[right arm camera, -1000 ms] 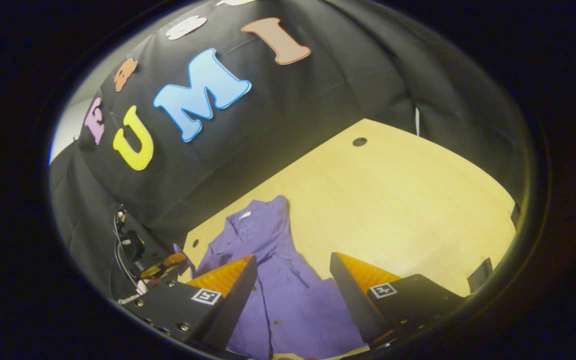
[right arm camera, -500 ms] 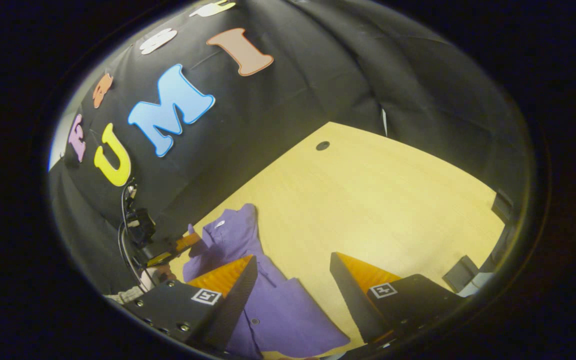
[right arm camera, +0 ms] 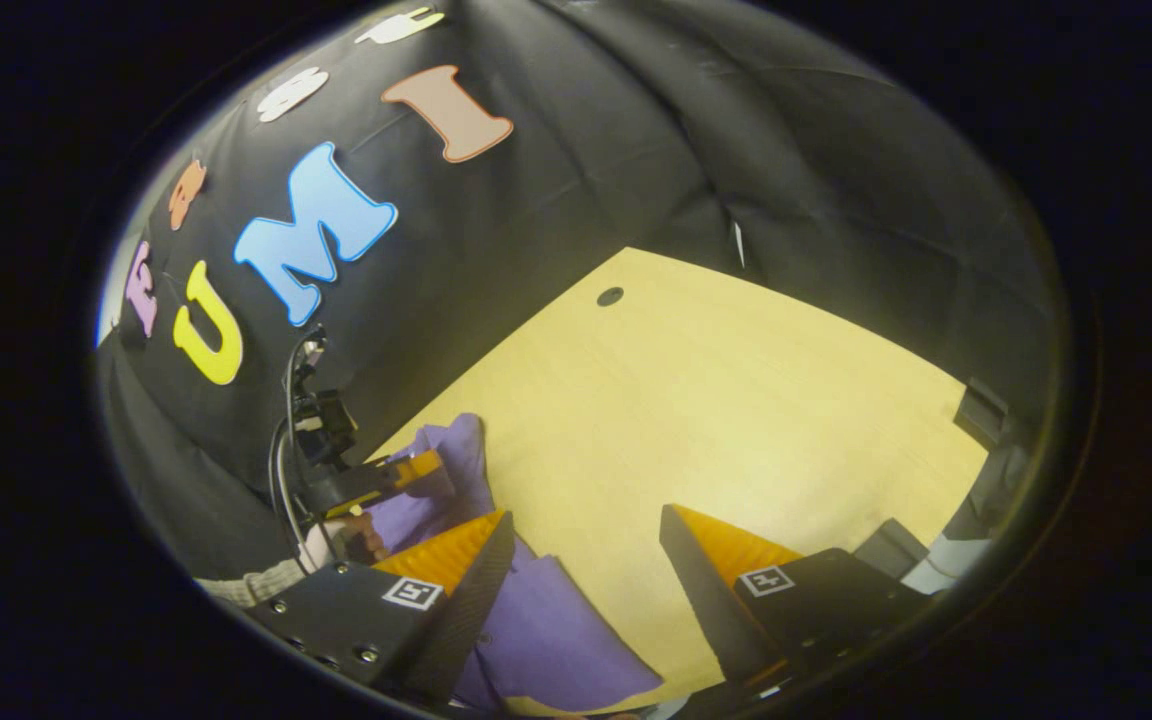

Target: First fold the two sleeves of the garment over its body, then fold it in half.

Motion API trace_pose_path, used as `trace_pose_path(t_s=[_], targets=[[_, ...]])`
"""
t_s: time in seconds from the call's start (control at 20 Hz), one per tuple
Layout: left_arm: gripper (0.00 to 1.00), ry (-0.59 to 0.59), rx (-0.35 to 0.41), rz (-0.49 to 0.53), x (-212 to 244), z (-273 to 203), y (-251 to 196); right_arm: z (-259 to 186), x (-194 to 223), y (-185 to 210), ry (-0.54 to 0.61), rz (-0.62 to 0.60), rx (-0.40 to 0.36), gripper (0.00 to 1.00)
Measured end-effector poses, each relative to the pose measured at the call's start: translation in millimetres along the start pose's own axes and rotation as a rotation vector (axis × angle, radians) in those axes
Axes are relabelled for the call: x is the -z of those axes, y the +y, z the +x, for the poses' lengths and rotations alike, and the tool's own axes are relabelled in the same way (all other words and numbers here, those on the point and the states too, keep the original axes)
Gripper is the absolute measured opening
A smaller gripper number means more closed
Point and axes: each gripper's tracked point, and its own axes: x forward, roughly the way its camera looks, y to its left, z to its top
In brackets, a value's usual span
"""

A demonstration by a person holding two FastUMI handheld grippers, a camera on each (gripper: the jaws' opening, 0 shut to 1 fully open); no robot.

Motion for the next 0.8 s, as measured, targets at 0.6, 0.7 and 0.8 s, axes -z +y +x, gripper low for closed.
trace_pose_path(t_s=[0.6,0.7,0.8], targets=[[0.97,-0.014,0.099,-0.093,0,-32,20,10,27,31,0.072,-0.066,-0.058,0.92],[0.94,-0.017,0.088,-0.071,10,-55,39,12,35,36,0.089,-0.084,-0.071,0.92],[1.00,-0.006,0.077,-0.056,30,-81,59,12,48,42,0.122,-0.102,-0.080,0.92]])
